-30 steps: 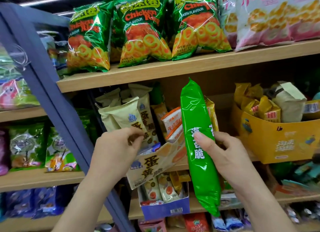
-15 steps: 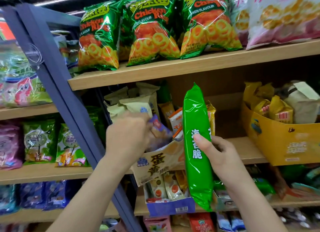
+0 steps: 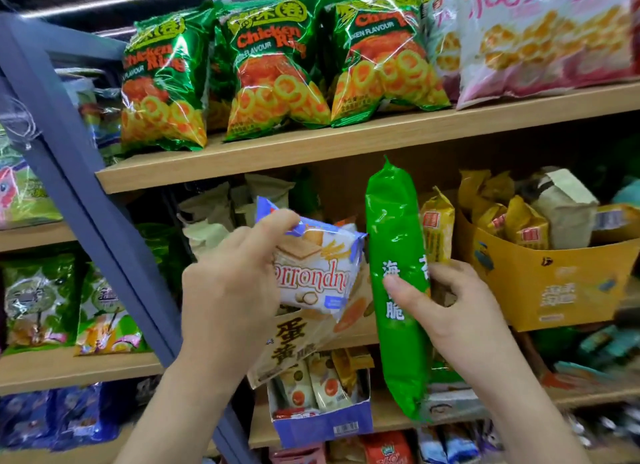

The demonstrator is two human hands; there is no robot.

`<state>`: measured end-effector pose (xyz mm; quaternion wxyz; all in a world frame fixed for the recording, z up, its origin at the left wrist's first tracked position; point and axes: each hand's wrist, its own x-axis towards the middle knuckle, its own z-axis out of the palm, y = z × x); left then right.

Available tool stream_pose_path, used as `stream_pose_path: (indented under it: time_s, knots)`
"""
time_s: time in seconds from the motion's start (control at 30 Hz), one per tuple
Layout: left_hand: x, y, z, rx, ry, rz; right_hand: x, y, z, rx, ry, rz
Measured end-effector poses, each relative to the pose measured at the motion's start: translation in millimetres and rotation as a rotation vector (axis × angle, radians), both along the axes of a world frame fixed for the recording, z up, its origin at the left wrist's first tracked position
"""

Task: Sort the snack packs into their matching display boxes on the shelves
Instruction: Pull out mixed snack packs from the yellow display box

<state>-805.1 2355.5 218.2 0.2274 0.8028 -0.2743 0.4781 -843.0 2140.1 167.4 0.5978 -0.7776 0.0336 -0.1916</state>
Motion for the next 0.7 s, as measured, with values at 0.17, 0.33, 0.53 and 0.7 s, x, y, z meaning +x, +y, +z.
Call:
stream_pose_path:
  time_s: [0.17, 0.33, 0.53, 0.7]
  knots:
    - [-1, -24, -19, 0.153, 0.09, -0.041, -4, -13, -6, -0.142, -0.013, -0.119]
    - [9, -44, -37, -0.106, 0.401, -0.203, -10, -29, -9, -0.043, 0.045, -0.096]
    - [6, -68, -48, -0.337, 0.735, -0.449, -13, -16, -16, -0.528, 0.041, -0.377]
    - [-8, -82, -51, -0.301, 0.845, -0.417, -12, -7, -20, -0.702, -0.116, -0.602]
